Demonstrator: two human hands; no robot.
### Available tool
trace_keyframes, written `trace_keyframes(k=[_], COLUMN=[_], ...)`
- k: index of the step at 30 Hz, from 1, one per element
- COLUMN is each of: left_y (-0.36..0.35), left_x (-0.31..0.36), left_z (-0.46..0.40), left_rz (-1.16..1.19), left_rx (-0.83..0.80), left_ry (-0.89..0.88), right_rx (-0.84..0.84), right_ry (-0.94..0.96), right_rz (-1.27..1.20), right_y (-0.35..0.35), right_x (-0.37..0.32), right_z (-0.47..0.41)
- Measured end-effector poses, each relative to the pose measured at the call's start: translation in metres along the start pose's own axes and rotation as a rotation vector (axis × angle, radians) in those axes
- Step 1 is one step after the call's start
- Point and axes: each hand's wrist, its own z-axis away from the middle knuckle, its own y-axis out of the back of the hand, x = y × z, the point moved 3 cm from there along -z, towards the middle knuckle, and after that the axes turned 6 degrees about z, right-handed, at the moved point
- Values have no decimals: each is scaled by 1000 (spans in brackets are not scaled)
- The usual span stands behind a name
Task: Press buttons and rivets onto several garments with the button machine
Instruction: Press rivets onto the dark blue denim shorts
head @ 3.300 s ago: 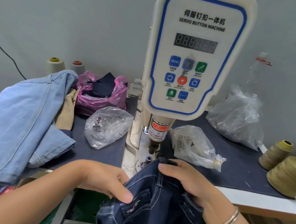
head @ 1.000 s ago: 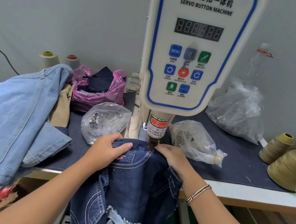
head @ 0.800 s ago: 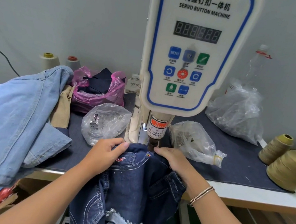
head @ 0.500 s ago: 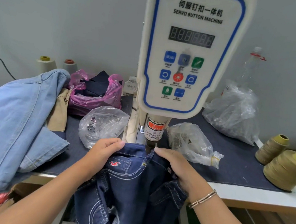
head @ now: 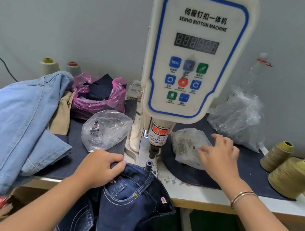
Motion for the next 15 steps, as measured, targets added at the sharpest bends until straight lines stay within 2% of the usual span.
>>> trace_keyframes(k=[2, 6, 15], left_y=[0, -4, -11], left_x=[2, 9, -1], left_z=[1, 5, 0], left_rz=[-56, -248, -317], left_rx=[-22, -55, -40], left_ry=[-96, -281, -123], right_rx=[-31, -5, -26], right_ry=[103, 114, 156], right_rz=[112, 202, 384], right_y=[-9, -18, -29], right_x=[-11, -27, -42], right_z=[-10, -29, -41])
